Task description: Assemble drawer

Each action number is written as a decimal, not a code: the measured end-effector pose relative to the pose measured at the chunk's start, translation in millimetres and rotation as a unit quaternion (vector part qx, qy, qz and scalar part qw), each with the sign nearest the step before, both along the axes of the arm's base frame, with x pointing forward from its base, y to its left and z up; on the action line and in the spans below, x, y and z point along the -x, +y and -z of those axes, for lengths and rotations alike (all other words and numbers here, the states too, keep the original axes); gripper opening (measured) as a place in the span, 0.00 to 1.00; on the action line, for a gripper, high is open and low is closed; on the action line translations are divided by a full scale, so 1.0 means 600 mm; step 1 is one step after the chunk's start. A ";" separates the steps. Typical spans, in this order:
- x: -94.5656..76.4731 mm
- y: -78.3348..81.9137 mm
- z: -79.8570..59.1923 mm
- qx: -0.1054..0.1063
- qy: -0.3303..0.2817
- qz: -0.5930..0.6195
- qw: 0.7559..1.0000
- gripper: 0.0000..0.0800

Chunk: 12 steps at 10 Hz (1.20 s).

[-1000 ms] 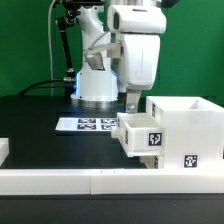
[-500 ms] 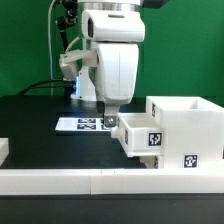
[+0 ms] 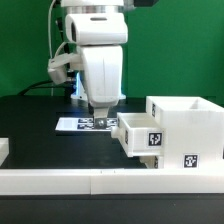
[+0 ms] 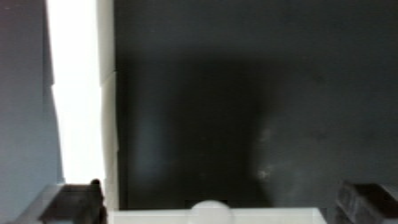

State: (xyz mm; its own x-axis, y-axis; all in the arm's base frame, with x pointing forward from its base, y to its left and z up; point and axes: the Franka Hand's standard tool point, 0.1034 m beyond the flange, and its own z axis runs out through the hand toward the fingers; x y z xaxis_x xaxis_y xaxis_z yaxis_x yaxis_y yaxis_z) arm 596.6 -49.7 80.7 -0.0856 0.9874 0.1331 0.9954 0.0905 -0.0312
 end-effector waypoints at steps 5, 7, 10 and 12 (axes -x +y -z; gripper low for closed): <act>-0.003 0.042 0.028 -0.046 0.017 0.027 0.998 0.81; -0.003 0.065 0.031 -0.048 0.017 0.033 0.998 0.81; -0.002 0.069 0.033 -0.049 0.019 0.036 0.998 0.81; -0.002 0.071 0.034 -0.049 0.019 0.035 0.998 0.81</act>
Offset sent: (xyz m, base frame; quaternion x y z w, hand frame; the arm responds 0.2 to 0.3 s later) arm 0.0127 0.0402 -0.0100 -0.0181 0.0661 0.0164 0.9975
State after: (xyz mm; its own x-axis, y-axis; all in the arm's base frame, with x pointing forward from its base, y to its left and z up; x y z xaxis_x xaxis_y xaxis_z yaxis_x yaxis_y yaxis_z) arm 597.9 -7.3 60.5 -0.0102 0.9728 0.2315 0.9976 0.0258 -0.0643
